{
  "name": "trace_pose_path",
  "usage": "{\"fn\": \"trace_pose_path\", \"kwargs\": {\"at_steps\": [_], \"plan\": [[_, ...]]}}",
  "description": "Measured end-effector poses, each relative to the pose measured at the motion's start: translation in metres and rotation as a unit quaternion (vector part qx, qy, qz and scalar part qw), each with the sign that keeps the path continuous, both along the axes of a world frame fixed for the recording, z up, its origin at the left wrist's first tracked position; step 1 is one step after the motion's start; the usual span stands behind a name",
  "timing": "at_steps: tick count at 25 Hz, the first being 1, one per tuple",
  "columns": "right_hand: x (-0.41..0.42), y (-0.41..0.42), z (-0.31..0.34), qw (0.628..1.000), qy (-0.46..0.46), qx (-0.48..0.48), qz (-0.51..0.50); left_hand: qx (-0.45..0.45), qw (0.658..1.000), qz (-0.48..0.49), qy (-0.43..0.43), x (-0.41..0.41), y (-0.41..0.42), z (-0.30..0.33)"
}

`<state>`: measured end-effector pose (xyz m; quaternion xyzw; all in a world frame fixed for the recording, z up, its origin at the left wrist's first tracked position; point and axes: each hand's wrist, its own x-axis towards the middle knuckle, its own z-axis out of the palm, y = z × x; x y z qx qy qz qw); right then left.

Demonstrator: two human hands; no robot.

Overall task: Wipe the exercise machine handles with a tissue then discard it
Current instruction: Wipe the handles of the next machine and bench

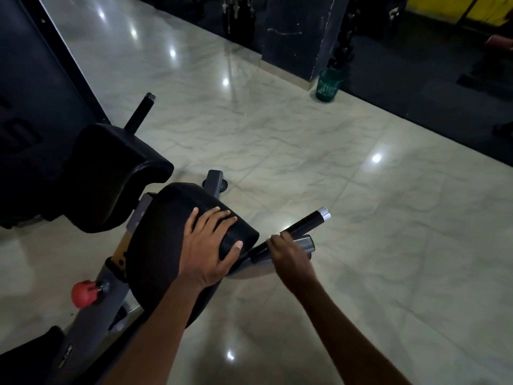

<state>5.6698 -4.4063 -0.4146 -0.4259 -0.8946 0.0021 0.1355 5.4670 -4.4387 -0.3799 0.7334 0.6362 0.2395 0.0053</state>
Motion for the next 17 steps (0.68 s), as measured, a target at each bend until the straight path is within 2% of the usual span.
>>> {"fn": "trace_pose_path", "kwargs": {"at_steps": [4,8,10,12,17], "plan": [[-0.029,-0.024,-0.013,0.999,0.019,-0.017,0.039,-0.002,1.0,0.004,-0.002,0.0,0.0,-0.001],[-0.017,-0.011,-0.005,0.996,-0.012,0.013,0.084,-0.006,1.0,0.002,-0.003,0.0,0.0,0.0],[-0.007,0.009,0.008,0.998,-0.008,0.034,0.057,-0.007,1.0,0.001,0.005,0.001,0.0,0.0],[-0.006,0.023,0.019,0.999,-0.044,0.03,0.01,-0.008,1.0,0.002,0.006,0.0,-0.001,0.0],[-0.021,0.025,0.017,0.99,-0.057,-0.124,-0.043,-0.008,1.0,0.001,0.004,0.0,-0.001,0.001]]}}
